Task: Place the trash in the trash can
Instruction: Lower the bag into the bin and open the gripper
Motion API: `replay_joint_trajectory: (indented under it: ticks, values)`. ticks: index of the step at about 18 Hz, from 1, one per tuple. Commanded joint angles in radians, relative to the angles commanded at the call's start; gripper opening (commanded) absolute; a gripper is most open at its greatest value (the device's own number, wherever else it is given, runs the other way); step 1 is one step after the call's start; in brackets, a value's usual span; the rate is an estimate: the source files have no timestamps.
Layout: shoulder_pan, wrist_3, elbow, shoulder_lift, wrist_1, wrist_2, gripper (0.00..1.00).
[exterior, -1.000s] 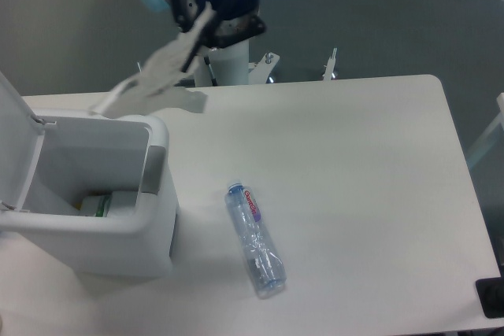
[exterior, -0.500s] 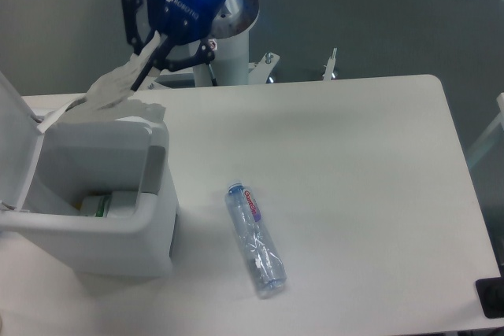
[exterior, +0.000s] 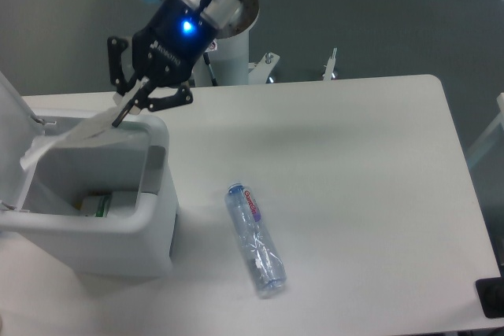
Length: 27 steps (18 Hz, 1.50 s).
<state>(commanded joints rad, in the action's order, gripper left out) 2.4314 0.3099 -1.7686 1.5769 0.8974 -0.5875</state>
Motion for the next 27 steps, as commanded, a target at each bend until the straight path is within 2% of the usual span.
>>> replay_joint_trajectory:
  ticks: [11,17,22,27]
  values:
    - [-0.028,0.0,0.005,0.071,-0.015,-0.005,0.0]
    - [-0.029,0.0,0.047,0.117,-0.029,-0.005,0.0]
    - [-0.028,-0.006,0.098,0.118,-0.029,-0.005,0.0]
    - [-0.028,0.003,0.11,0.12,-0.029,-0.005,0.0]
